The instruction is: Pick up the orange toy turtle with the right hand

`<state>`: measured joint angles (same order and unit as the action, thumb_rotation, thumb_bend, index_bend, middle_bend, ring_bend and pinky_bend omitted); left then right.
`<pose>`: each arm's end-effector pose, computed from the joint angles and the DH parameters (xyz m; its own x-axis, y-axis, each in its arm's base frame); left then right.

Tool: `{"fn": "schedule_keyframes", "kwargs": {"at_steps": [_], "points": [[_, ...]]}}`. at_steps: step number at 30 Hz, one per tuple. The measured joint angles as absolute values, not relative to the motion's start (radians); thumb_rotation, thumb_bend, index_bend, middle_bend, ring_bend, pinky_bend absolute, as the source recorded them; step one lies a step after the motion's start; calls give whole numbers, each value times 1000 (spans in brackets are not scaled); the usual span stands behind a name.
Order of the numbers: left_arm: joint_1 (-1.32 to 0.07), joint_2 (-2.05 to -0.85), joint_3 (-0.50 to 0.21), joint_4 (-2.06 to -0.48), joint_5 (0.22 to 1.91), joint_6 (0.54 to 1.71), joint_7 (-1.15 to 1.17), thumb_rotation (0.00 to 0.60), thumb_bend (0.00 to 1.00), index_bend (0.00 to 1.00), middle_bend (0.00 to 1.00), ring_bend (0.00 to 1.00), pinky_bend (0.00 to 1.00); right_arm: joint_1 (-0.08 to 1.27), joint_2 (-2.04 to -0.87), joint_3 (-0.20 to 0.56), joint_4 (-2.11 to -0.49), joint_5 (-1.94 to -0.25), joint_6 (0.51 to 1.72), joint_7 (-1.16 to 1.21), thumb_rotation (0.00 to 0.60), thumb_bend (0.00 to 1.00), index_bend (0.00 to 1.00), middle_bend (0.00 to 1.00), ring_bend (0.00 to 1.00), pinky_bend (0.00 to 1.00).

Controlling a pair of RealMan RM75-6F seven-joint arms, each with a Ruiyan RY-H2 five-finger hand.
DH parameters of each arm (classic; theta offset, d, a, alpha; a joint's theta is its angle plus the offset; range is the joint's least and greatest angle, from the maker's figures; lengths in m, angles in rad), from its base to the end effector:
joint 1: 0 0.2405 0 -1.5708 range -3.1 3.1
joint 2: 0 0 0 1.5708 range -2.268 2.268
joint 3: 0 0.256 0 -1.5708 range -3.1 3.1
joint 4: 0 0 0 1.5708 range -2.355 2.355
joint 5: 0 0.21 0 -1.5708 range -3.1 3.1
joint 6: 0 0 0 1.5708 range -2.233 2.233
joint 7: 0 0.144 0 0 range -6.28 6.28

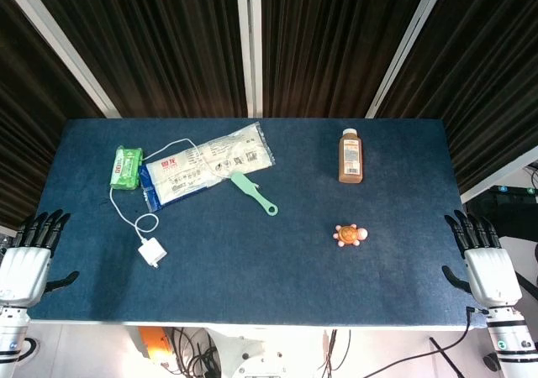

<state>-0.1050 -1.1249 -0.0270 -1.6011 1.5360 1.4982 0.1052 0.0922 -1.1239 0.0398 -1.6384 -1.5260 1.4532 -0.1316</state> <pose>-0.3054 0.1824 0.1548 0.4973 -0.0033 0.8676 0.8658 -0.0621 -0.4965 -0.3030 -0.1804 0.1480 0.4888 -0.0377 0.8716 -0.8721 -0.0490 0.4869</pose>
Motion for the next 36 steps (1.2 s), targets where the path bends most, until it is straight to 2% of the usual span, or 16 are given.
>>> {"fn": "schedule_keyframes", "kwargs": {"at_steps": [17, 28, 36], "points": [[-99, -1123, -23, -1603, 1538, 1501, 79, 600, 0, 59, 35, 0, 0, 118, -1111, 46, -1654, -1522, 1413, -152, 600, 150, 0, 0, 0, 0], [-101, -1132, -20, -1587, 1542, 1493, 66, 600, 0, 59, 35, 0, 0, 250, -1108, 83, -1696, -1438, 1202, -314, 600, 140, 0, 39, 0, 0], [-95, -1128, -20, -1593, 1533, 1495, 69, 600, 0, 59, 35, 0, 0, 390, -1256, 111, -1636, -1357, 1050, -460, 600, 142, 0, 98, 0, 0]]}}
